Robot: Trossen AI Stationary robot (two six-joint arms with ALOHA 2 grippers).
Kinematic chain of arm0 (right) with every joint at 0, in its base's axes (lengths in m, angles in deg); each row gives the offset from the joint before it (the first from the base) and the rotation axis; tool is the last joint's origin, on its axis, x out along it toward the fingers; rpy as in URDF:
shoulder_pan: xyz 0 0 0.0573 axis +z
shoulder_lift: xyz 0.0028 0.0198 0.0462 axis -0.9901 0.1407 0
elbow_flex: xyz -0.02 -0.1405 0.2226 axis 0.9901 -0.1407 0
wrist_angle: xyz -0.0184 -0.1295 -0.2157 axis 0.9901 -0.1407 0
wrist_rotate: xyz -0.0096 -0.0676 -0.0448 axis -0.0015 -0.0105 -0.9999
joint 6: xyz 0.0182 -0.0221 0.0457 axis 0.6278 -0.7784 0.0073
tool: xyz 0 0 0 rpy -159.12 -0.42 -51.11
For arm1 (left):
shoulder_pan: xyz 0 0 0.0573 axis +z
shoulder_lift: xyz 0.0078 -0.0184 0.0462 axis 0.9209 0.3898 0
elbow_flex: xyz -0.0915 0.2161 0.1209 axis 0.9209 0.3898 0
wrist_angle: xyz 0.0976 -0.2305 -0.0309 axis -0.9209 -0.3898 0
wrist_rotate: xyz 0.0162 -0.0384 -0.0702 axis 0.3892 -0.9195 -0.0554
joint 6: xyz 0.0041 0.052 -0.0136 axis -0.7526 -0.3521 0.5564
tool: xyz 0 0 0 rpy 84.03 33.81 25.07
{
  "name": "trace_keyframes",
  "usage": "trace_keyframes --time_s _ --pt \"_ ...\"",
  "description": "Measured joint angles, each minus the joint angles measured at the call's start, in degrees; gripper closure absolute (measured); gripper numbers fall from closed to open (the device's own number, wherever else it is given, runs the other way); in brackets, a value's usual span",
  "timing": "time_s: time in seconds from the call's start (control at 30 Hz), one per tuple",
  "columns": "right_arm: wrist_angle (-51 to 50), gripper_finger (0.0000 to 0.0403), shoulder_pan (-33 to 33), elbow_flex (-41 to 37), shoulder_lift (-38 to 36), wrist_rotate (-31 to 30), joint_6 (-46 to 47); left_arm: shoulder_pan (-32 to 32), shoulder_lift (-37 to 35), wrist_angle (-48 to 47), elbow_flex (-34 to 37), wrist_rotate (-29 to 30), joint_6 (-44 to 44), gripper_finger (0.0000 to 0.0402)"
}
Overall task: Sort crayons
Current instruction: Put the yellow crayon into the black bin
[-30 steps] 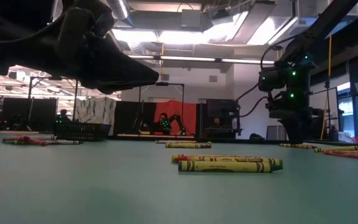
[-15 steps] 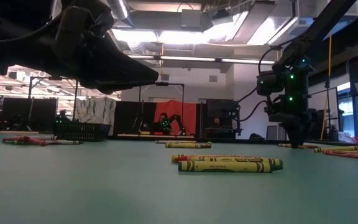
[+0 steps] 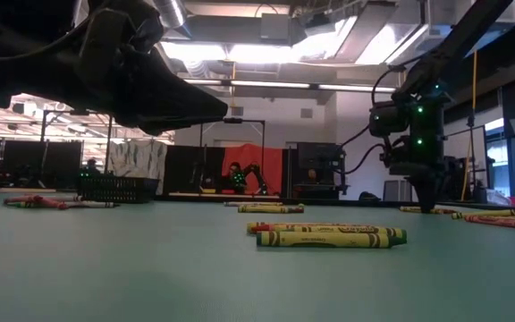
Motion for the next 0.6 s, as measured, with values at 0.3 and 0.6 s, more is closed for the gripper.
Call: trace_keyframes --time_s 0.3,0.6 --pt "-2.1 0.0389 7.9 -0.1 -10.4 -0.7 1.2 0.0 0.0 0.0 0.0 0.0 0.2 0.0294" --pt "3.9 0.0394 25.5 -0.1 -18.3 -0.3 3.9 0.9 0.0 -0.1 -0.2 0.1 1.2 0.0294"
